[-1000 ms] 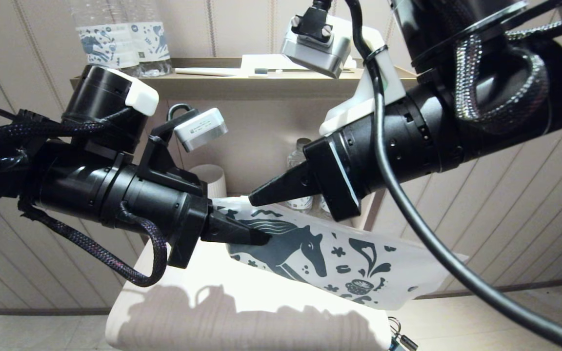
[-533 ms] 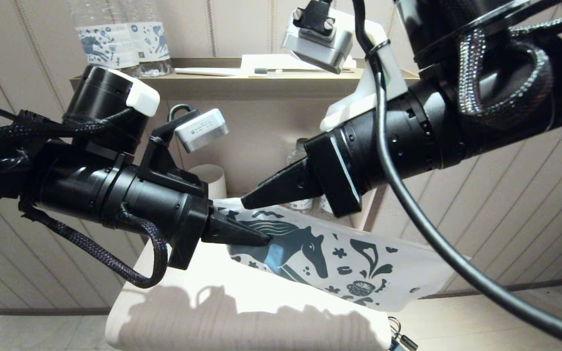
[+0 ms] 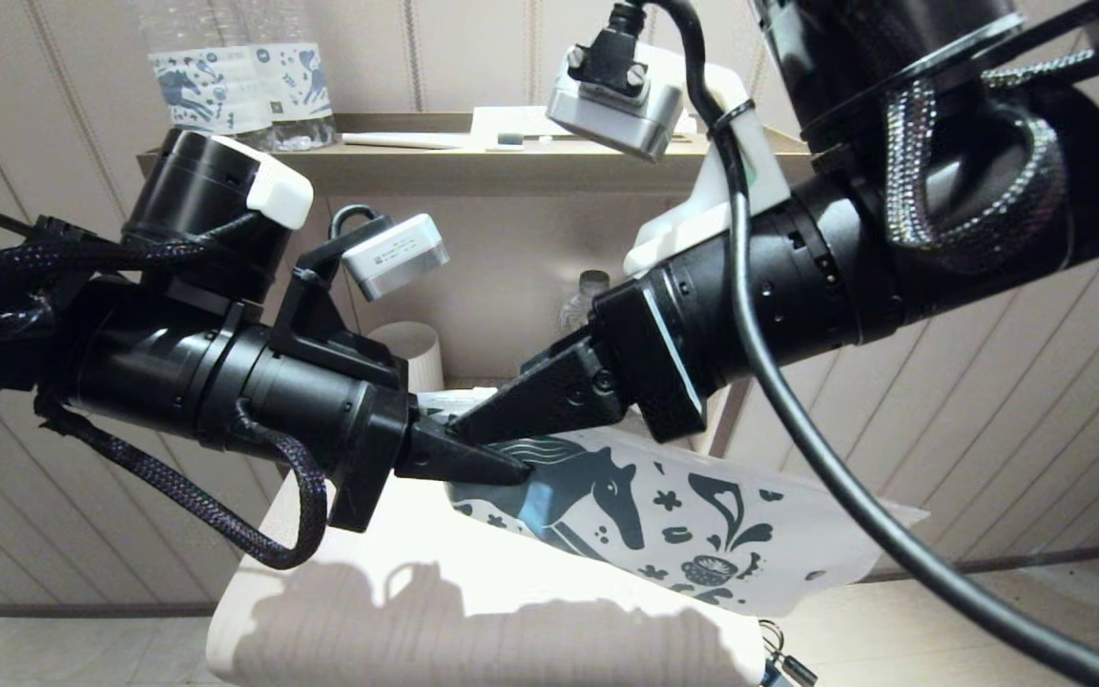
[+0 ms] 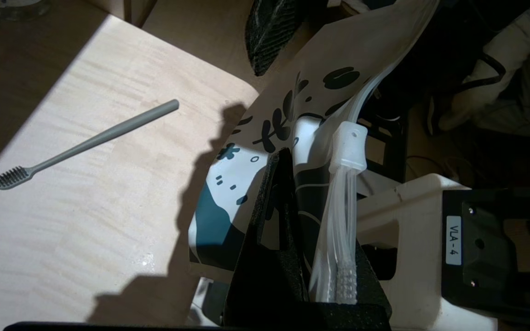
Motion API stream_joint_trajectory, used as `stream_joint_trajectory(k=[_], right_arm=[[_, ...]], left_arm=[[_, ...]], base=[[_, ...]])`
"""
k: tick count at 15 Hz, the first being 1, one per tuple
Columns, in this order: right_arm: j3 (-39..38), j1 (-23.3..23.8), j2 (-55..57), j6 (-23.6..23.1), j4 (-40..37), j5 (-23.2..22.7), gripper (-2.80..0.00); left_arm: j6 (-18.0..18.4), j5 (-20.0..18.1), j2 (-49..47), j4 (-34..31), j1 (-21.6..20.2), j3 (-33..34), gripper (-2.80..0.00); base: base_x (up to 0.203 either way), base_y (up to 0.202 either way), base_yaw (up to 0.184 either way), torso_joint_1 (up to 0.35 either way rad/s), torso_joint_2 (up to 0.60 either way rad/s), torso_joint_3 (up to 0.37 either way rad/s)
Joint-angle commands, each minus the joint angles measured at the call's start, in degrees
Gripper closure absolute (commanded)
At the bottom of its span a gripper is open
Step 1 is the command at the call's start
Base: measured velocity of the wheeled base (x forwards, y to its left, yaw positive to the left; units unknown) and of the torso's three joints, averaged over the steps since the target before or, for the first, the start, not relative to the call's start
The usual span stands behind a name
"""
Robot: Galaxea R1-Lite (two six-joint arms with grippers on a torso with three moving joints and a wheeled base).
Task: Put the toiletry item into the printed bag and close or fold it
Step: Open the storage bag
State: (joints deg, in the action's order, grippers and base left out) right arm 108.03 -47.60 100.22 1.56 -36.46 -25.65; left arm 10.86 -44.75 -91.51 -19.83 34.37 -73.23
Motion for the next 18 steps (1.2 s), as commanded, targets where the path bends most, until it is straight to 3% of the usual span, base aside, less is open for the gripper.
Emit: stream_joint_trajectory(k=[1, 18], right_arm=[[-0.71, -0.63, 0.15, -0.05, -0.10, -0.19, -2.80], [-1.68, -0.56, 1.47, 0.11, 1.57, -1.77, -2.80]], left_arm=[[0.04, -0.25, -0.03, -0.12, 0.00, 0.02, 0.00], [0.04, -0.51, -0.68, 0.32, 0.00, 0.10, 0.00]], base=[[0.000, 0.000, 0.000, 0.000, 0.00, 0.000], [0.000, 0.000, 0.000, 0.000, 0.00, 0.000]])
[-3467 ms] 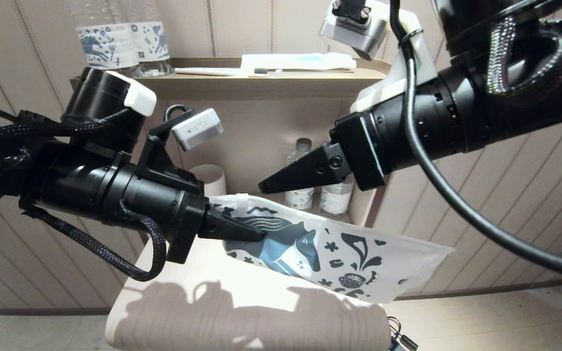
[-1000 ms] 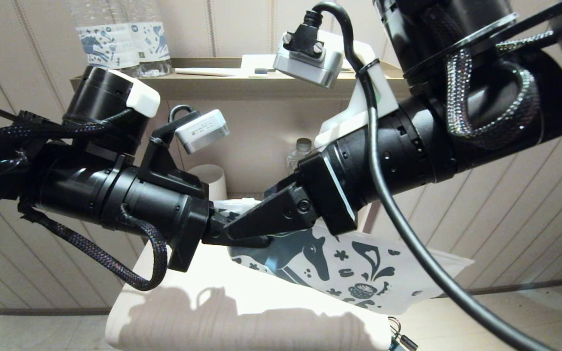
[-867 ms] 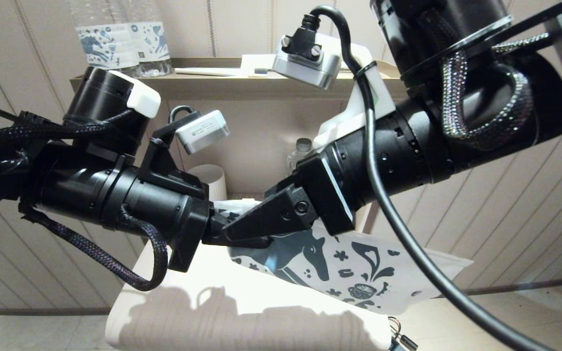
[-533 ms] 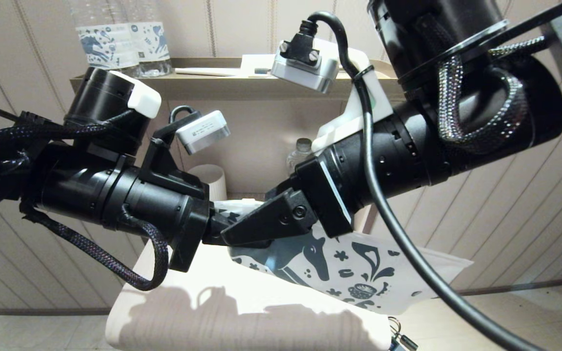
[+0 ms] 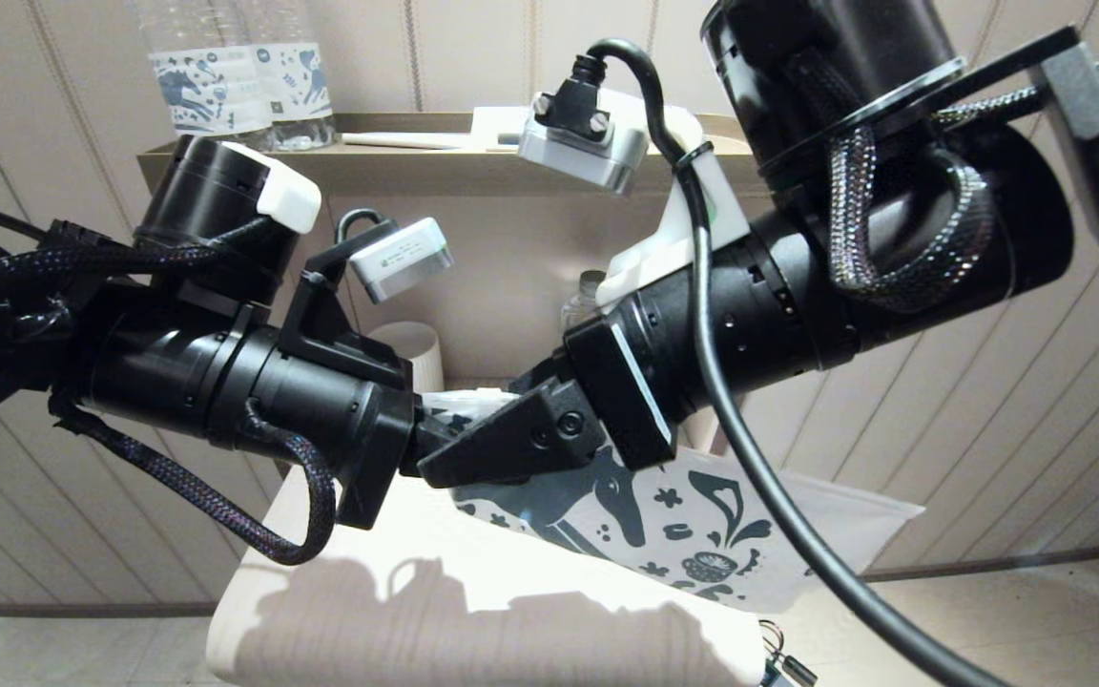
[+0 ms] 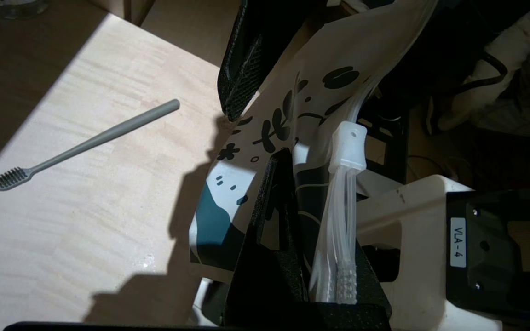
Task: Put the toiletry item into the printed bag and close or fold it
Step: Open the storage bag
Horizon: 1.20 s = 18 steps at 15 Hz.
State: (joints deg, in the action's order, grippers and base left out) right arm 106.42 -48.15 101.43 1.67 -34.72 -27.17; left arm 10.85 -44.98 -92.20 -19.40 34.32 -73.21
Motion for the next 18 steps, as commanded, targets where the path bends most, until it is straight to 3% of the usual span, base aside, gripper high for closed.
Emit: stream_joint_trajectory(k=[1, 3, 4, 5, 6, 18], right_arm=[[-0.07, -0.01, 0.26, 0.00, -0.09, -0.16, -2.80], [-0.16, -0.01, 0.26, 0.04, 0.35, -0.20, -2.80], [-0.44, -0.01, 0.24, -0.08, 0.43, -0.18, 0.00], [-0.93, -0.01, -0.07, -0.25, 0.52, -0.16, 0.00], [-1.31, 0.08, -0.18, -0.18, 1.16, -0.15, -2.80], [-2.09, 0.08, 0.09, -0.08, 1.85, 0.01, -2.80]], left_arm=[[0.05, -0.28, 0.09, -0.04, 0.05, 0.08, 0.00], [0.05, -0.26, 0.09, -0.03, 0.04, 0.07, 0.00], [0.05, -0.19, 0.00, -0.12, 0.02, 0.08, 0.00], [0.05, -0.19, -0.09, -0.12, 0.04, 0.17, 0.00], [0.05, -0.19, -0.16, -0.12, -0.03, 0.16, 0.00], [0.05, -0.19, -0.18, -0.12, -0.04, 0.17, 0.00]], base=[[0.000, 0.000, 0.000, 0.000, 0.00, 0.000], [0.000, 0.000, 0.000, 0.000, 0.00, 0.000], [0.000, 0.000, 0.000, 0.000, 0.00, 0.000], [0.000, 0.000, 0.000, 0.000, 0.00, 0.000], [0.000, 0.000, 0.000, 0.000, 0.00, 0.000], [0.000, 0.000, 0.000, 0.000, 0.00, 0.000]])
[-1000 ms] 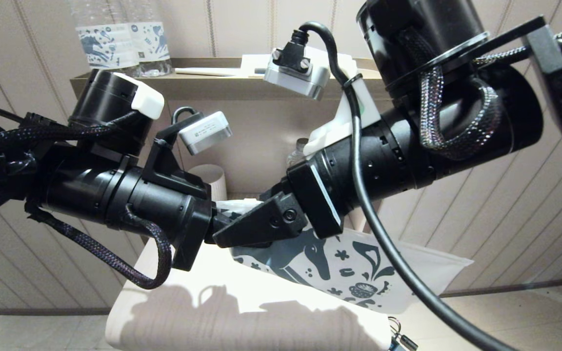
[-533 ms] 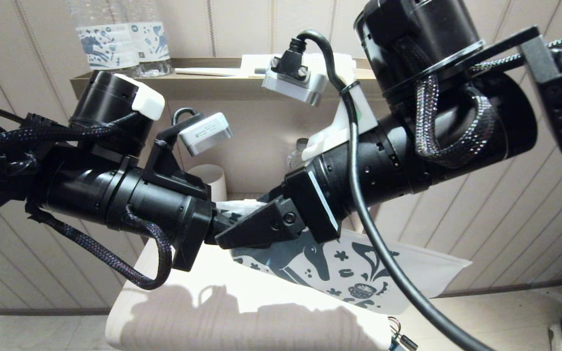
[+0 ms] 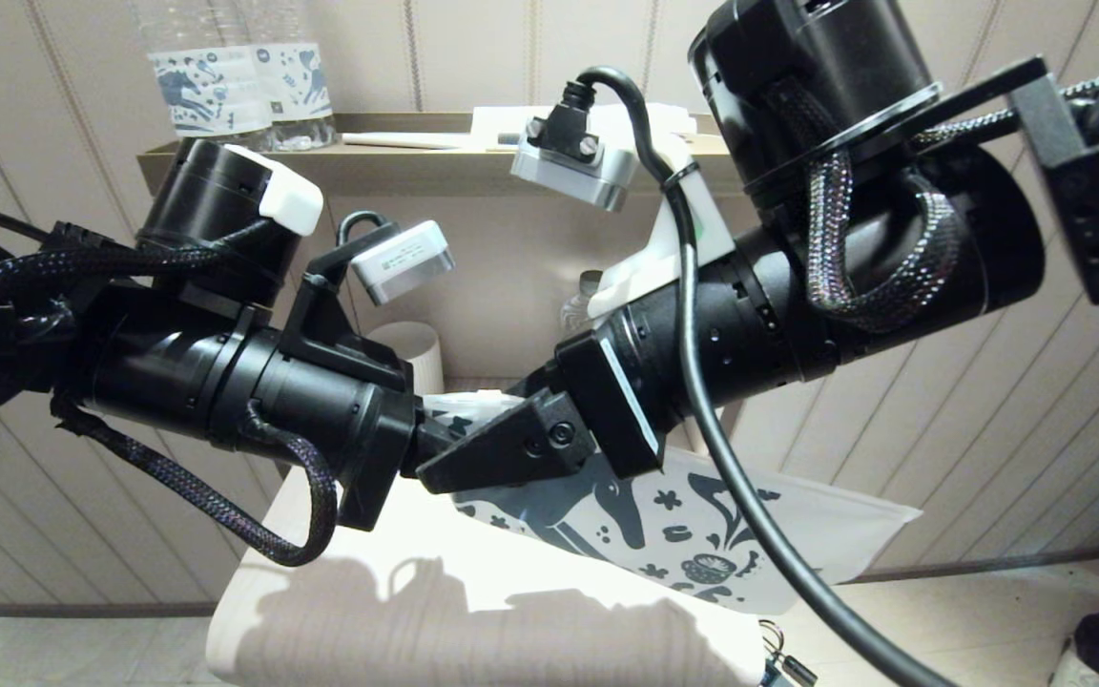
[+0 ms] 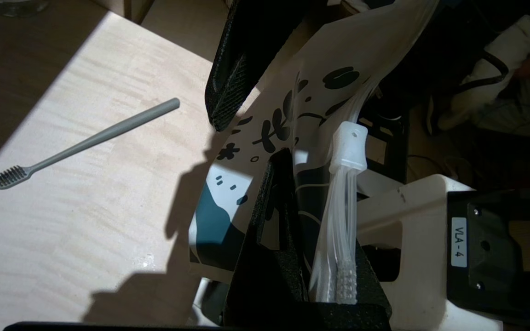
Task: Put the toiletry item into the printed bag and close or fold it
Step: Open the storage bag
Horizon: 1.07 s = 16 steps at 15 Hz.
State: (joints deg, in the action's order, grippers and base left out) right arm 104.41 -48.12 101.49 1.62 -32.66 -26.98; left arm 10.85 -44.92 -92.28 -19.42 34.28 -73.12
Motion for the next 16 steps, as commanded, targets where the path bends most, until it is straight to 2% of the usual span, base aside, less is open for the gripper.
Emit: stream_joint_trajectory(k=[1, 2, 3, 16], right_arm=[[-0.19, 0.04, -0.06, 0.15, -0.14, -0.18, -2.80], [-0.77, 0.04, -0.07, 0.14, -0.10, -0.18, -2.80], [-1.24, 0.04, -0.15, 0.05, 0.50, -0.18, 0.00], [-2.01, -0.05, -0.24, 0.37, 1.11, -0.36, 0.00]], left_arm=[[0.05, -0.25, -0.09, -0.09, 0.00, -0.01, 0.00], [0.05, -0.25, -0.09, -0.09, 0.00, -0.01, 0.00], [0.05, -0.18, -0.09, -0.09, 0.00, -0.01, 0.00], [0.05, -0.25, -0.27, -0.09, 0.00, 0.22, 0.00]], base=[[0.000, 0.000, 0.000, 0.000, 0.00, 0.000], [0.000, 0.000, 0.000, 0.000, 0.00, 0.000], [0.000, 0.000, 0.000, 0.000, 0.00, 0.000], [0.000, 0.000, 0.000, 0.000, 0.00, 0.000]])
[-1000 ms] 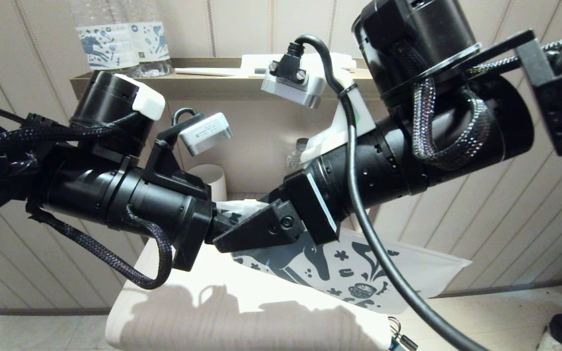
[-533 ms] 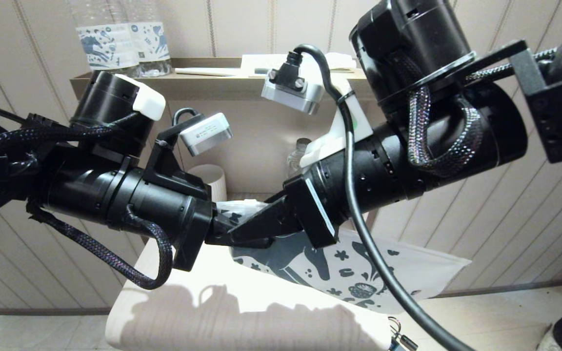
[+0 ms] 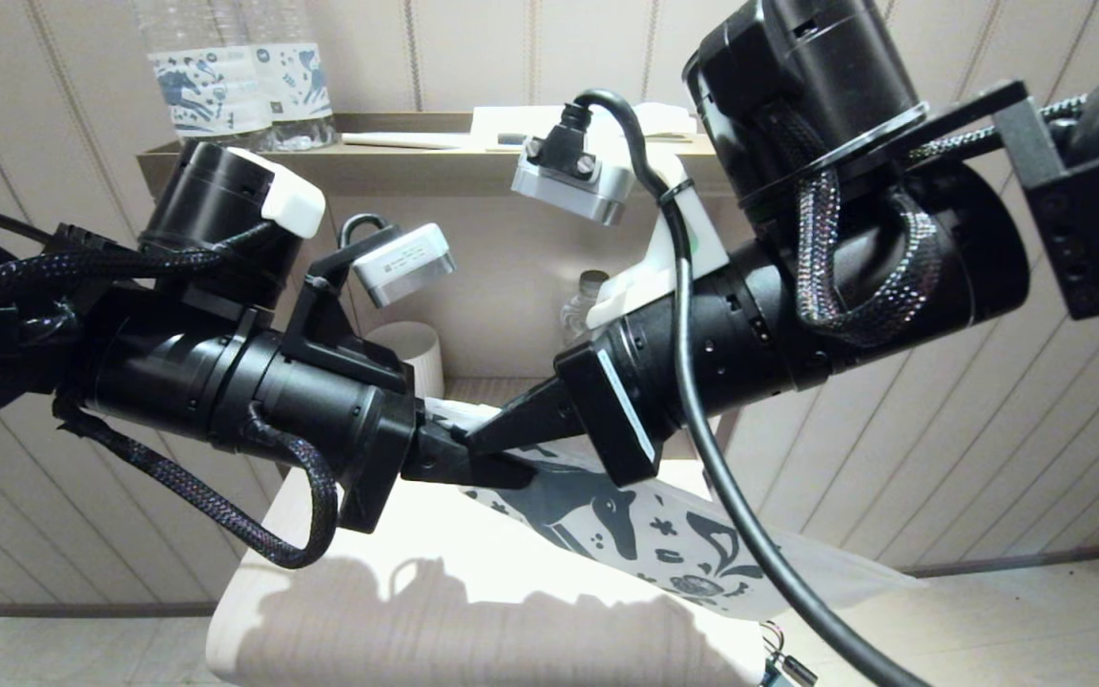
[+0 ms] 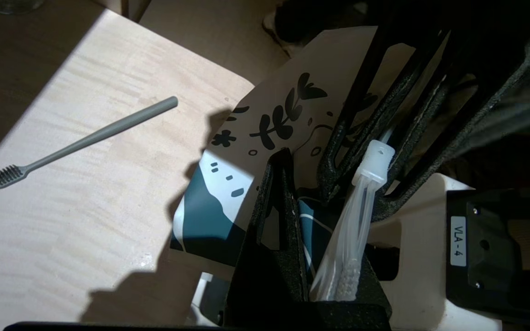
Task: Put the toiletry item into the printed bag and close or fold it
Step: Open the storage bag
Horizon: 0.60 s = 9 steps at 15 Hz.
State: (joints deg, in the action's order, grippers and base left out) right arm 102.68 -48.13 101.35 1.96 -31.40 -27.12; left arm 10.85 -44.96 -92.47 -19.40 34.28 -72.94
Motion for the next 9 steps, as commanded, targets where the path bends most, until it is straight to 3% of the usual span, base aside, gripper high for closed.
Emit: stream_joint_trajectory(k=[1, 9], right_arm=[[-0.98, 0.04, -0.18, -0.11, -0.15, -0.21, 0.00], [-8.29, 2.98, -6.17, -0.39, 0.83, -0.21, 0.00]], left_arm=[[0.05, -0.14, -0.08, -0.05, 0.00, 0.41, 0.00], [0.05, -0.17, 0.09, -0.03, 0.05, 0.60, 0.00]], base=[[0.000, 0.000, 0.000, 0.000, 0.00, 0.000], [0.000, 0.000, 0.000, 0.000, 0.00, 0.000]])
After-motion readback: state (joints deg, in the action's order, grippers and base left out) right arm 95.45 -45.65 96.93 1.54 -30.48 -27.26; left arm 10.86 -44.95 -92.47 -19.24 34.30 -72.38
